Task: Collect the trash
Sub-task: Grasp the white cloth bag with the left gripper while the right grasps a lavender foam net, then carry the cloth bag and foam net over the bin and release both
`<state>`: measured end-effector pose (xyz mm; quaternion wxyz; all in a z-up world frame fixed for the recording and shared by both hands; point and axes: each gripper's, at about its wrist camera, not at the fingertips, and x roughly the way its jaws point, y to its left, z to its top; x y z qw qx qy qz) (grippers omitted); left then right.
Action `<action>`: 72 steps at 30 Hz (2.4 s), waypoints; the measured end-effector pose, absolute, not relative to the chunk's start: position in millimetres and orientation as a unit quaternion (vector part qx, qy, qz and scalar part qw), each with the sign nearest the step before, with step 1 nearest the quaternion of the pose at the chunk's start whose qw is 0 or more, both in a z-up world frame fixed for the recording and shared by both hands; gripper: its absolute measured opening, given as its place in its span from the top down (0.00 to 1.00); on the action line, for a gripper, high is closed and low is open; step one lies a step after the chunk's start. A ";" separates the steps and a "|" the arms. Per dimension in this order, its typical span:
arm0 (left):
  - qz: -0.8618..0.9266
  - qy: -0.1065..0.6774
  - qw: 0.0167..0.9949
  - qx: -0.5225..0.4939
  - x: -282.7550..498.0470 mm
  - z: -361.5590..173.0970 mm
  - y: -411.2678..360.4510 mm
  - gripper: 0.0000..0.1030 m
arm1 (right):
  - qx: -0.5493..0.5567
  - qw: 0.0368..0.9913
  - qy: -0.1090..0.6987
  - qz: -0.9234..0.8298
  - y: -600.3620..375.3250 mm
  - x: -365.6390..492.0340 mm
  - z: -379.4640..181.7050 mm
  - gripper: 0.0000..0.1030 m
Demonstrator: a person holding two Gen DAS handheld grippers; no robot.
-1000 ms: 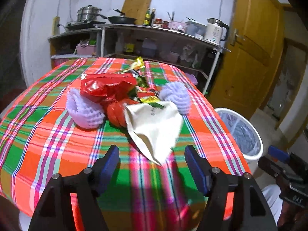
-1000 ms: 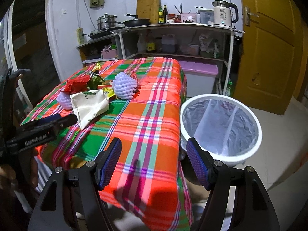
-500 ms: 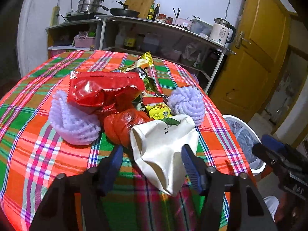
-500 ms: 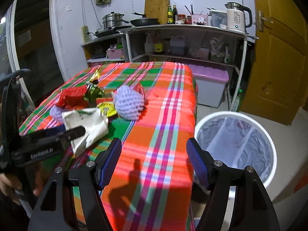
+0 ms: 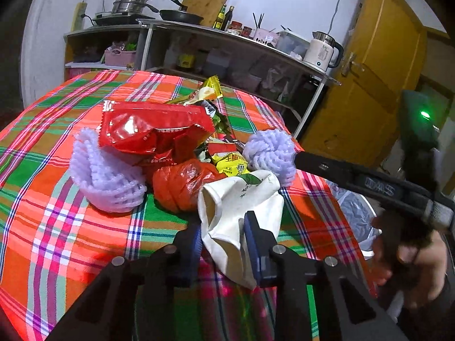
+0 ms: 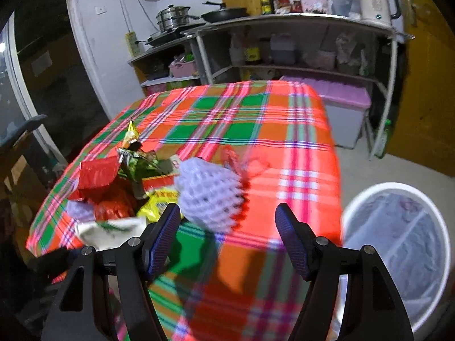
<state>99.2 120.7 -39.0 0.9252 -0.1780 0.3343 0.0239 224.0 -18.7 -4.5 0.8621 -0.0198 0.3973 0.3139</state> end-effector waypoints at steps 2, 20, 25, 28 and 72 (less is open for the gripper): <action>0.022 0.334 0.926 -0.178 98.1 -39.2 121.0 0.73 | -0.023 0.857 0.406 0.315 -8.0 232.4 -10.1 0.41; 0.020 0.328 0.931 -0.158 77.4 -25.0 110.1 0.82 | 0.014 0.848 0.415 0.330 -40.9 201.9 -2.7 0.83; 0.017 0.324 0.935 -0.145 71.9 -14.2 96.5 0.87 | 0.035 0.852 0.411 0.323 -72.9 184.2 3.0 0.83; 0.012 0.324 0.936 -0.137 74.8 -9.1 85.6 0.87 | 0.047 0.858 0.405 0.313 -96.1 177.6 8.8 0.83; -0.150 0.394 0.905 -0.061 218.4 -38.1 -96.8 0.64 | 0.104 0.876 0.450 0.139 -279.1 198.6 -59.0 0.59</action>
